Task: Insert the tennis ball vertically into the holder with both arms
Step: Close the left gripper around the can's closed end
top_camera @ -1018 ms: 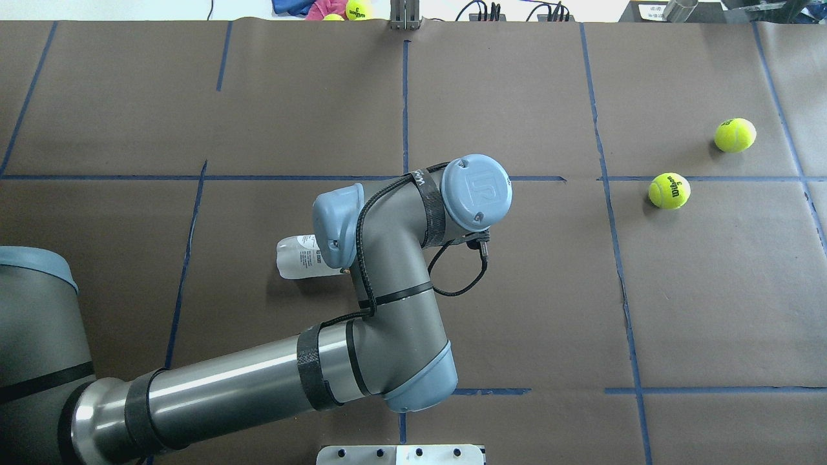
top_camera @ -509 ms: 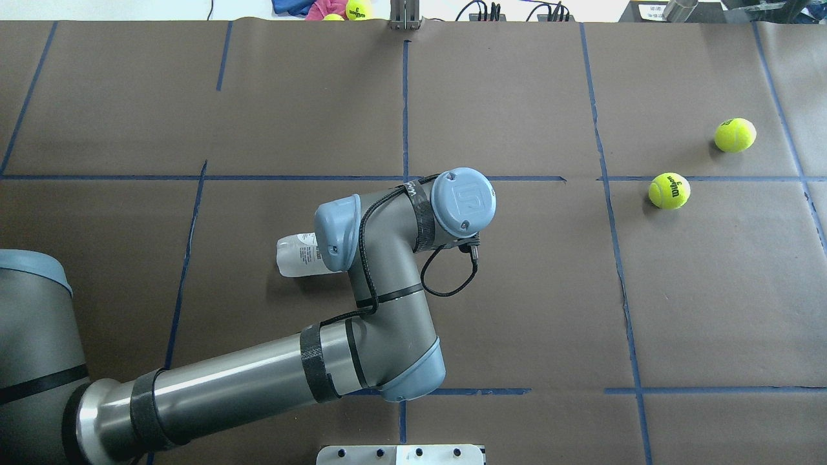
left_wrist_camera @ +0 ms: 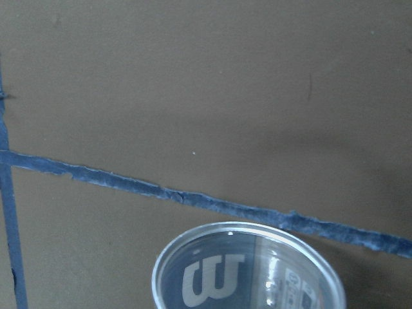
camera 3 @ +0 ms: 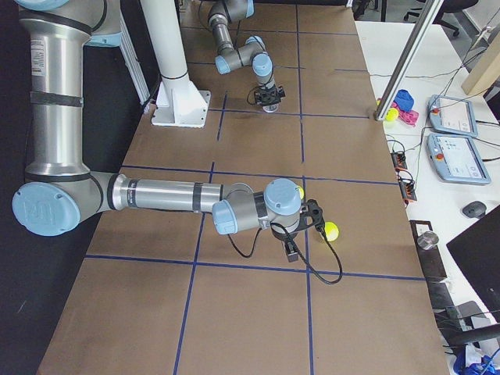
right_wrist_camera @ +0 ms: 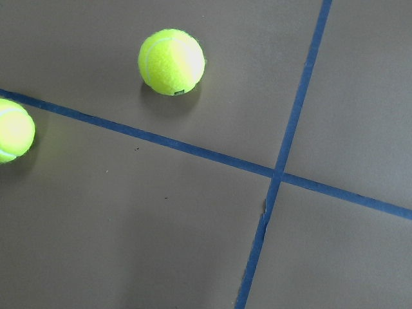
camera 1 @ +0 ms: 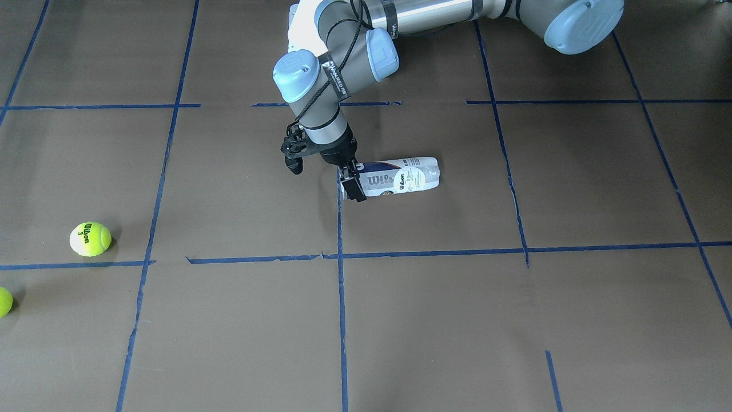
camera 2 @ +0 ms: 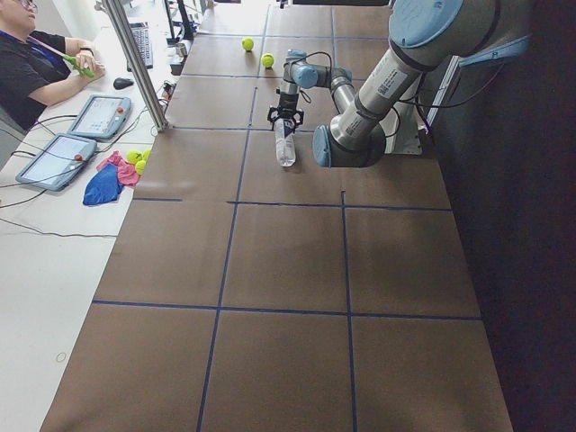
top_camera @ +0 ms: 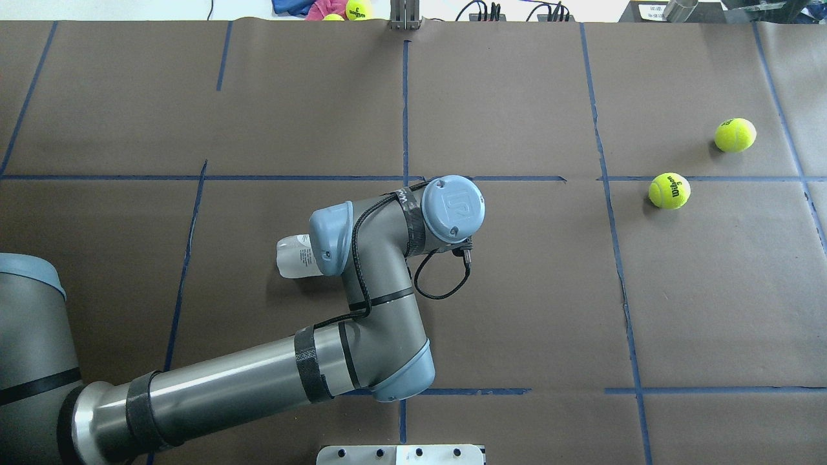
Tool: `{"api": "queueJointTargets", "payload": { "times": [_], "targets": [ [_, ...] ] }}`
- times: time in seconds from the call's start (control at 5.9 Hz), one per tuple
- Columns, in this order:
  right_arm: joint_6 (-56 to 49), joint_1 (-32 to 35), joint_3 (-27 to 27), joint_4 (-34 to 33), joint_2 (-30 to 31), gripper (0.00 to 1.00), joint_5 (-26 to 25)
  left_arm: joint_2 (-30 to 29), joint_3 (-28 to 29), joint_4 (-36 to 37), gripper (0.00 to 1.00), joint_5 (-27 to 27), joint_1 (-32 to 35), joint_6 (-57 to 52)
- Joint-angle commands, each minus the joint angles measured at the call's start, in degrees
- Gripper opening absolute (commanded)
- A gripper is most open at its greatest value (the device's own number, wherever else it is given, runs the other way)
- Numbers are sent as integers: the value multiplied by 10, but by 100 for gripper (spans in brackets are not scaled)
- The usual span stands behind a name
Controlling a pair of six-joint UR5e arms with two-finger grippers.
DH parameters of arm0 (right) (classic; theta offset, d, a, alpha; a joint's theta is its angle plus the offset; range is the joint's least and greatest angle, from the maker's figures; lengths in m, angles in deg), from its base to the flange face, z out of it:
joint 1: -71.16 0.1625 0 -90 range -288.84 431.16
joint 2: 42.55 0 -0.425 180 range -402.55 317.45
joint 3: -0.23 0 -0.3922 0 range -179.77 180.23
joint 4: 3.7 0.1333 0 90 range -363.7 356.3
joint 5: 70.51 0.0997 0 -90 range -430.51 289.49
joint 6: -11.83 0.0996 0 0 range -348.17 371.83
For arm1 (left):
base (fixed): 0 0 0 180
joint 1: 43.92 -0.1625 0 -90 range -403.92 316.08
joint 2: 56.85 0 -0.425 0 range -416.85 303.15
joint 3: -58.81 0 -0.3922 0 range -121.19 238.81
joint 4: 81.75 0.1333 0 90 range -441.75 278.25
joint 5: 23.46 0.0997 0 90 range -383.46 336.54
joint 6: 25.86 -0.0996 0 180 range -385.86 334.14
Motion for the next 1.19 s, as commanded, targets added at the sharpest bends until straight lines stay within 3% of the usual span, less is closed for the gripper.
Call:
{"api": "queueJointTargets", "payload": {
  "times": [0.0, 0.68, 1.02],
  "targets": [
    [0, 0, 0, 0, 0, 100, 0, 1, 1, -5, 91, 0, -1, 4],
    [0, 0, 0, 1, -1, 100, 0, 9, -13, -29, 79, -3, 1, 6],
    [0, 0, 0, 0, 0, 100, 0, 8, -103, -30, 78, -6, 18, 7]
  ]
}}
